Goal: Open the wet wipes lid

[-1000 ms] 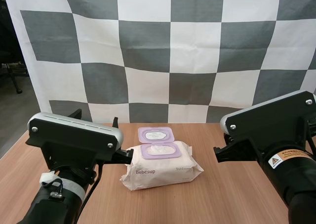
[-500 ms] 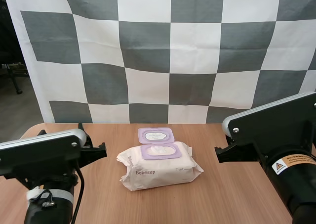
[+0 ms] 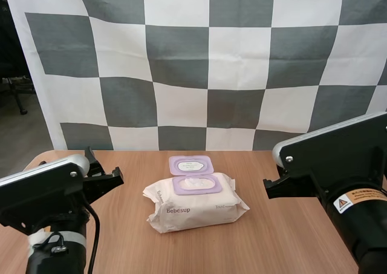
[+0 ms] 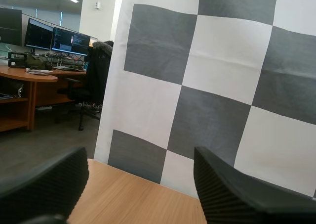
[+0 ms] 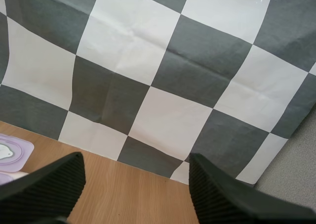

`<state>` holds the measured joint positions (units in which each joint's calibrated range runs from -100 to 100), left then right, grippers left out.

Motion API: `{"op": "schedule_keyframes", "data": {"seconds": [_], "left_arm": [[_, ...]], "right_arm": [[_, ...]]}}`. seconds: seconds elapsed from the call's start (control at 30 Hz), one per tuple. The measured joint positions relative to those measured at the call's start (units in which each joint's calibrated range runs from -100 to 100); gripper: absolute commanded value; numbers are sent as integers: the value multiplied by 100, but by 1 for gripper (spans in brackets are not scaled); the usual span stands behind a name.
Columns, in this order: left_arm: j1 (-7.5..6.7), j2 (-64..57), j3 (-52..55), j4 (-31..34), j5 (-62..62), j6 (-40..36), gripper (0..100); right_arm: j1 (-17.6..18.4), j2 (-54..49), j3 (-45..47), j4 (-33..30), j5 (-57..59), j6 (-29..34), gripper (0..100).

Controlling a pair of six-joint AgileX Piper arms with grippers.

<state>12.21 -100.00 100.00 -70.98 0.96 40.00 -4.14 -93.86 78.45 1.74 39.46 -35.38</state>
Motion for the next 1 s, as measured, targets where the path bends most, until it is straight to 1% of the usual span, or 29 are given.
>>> {"op": "schedule_keyframes", "data": {"seconds": [0.03, 0.07, 0.17, 0.2, 0.23, 0.33, 0.43, 0.7, 0.8, 0.87, 1.0], "left_arm": [[0, 0, 0, 69, 0, -54, 100], [0, 0, 0, 360, 3, -299, 100], [0, 0, 0, 607, 18, -519, 100], [0, 0, 0, 1177, 18, -891, 100], [0, 0, 0, 1572, 86, -1357, 100], [0, 0, 0, 2074, 389, -1793, 100], [0, 0, 0, 2613, 956, -2261, 100], [0, 0, 0, 3895, 1789, -3381, 100], [-68, 0, 0, 4460, 2382, -3880, 100], [-139, 0, 0, 4827, 2734, -4183, 100], [-150, 0, 0, 5431, 2933, -4718, 100]], "right_arm": [[0, 0, 0, 0, 0, 0, 100], [0, 0, 0, 0, 0, 0, 100], [0, 0, 0, 0, 0, 0, 100], [0, -14, 0, 0, 0, 0, 100], [0, -60, 0, 0, 0, 0, 100], [0, -279, 0, 0, 0, 0, 100], [0, -575, 0, 11, 0, 0, 100], [85, -614, 14, 15, -193, 0, 100], [104, -614, 14, 15, -193, 0, 100], [104, -614, 14, 15, -193, 0, 100], [104, -614, 14, 15, -193, 0, 100]]}}
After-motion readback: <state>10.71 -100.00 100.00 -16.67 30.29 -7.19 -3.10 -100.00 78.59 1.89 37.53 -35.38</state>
